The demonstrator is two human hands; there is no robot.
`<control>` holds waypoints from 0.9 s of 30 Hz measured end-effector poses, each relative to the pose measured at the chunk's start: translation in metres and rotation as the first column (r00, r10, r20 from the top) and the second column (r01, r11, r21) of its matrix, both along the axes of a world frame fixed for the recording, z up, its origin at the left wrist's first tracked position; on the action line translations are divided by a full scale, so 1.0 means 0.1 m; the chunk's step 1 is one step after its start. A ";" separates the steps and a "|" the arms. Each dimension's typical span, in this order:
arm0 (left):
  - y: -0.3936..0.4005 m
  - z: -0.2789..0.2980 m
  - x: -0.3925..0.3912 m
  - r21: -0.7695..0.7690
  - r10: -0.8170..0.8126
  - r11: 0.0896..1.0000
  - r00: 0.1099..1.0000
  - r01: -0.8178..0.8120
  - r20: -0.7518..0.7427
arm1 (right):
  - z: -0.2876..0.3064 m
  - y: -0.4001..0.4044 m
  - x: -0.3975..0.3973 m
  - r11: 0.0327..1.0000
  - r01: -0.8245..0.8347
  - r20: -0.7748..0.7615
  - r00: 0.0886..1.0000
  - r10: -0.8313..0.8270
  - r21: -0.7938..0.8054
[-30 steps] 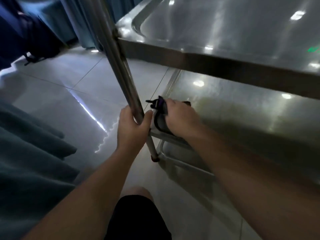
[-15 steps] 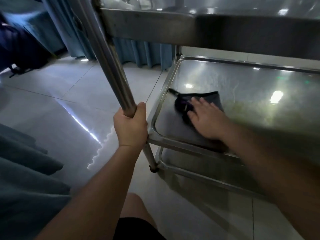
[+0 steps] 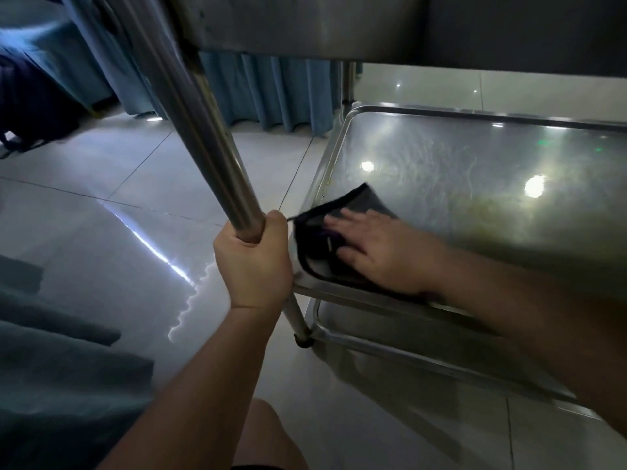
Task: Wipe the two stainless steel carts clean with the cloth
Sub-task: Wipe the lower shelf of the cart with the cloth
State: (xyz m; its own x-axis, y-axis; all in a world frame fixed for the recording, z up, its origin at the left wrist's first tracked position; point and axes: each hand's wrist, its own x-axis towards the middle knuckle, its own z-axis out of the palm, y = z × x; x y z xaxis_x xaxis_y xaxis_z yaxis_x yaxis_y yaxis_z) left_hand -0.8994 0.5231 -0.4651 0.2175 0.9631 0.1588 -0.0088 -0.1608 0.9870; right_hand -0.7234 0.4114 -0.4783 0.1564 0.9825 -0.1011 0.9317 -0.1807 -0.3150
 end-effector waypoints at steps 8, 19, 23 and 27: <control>0.01 -0.02 -0.01 0.035 -0.030 0.999 0.999 0.029 0.024 | -0.06 1.13 0.88 0.842 0.538 -0.034 0.842 -0.539 -0.029; 0.00 -0.03 0.00 0.035 0.017 0.999 0.999 -0.018 0.039 | 0.00 0.02 -0.39 0.999 -0.023 -0.066 0.997 0.026 0.042; -0.03 -0.03 -0.02 0.046 -0.010 0.999 0.999 0.008 0.039 | 0.02 -0.08 -0.24 0.992 -0.122 -0.063 0.991 0.120 -0.015; -0.02 -0.03 -0.03 0.031 -0.025 0.999 0.999 0.024 0.044 | -0.04 0.54 0.36 0.976 0.219 0.005 0.976 -0.219 -0.011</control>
State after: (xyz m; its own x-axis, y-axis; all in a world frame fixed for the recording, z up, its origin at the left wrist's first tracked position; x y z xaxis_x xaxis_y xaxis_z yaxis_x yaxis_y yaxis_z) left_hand -0.9022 0.5209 -0.4680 0.2331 0.9521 0.1980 -0.0567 -0.1900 0.9802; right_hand -0.6875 0.4651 -0.4826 0.3681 0.9231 -0.1108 0.8704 -0.3841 -0.3080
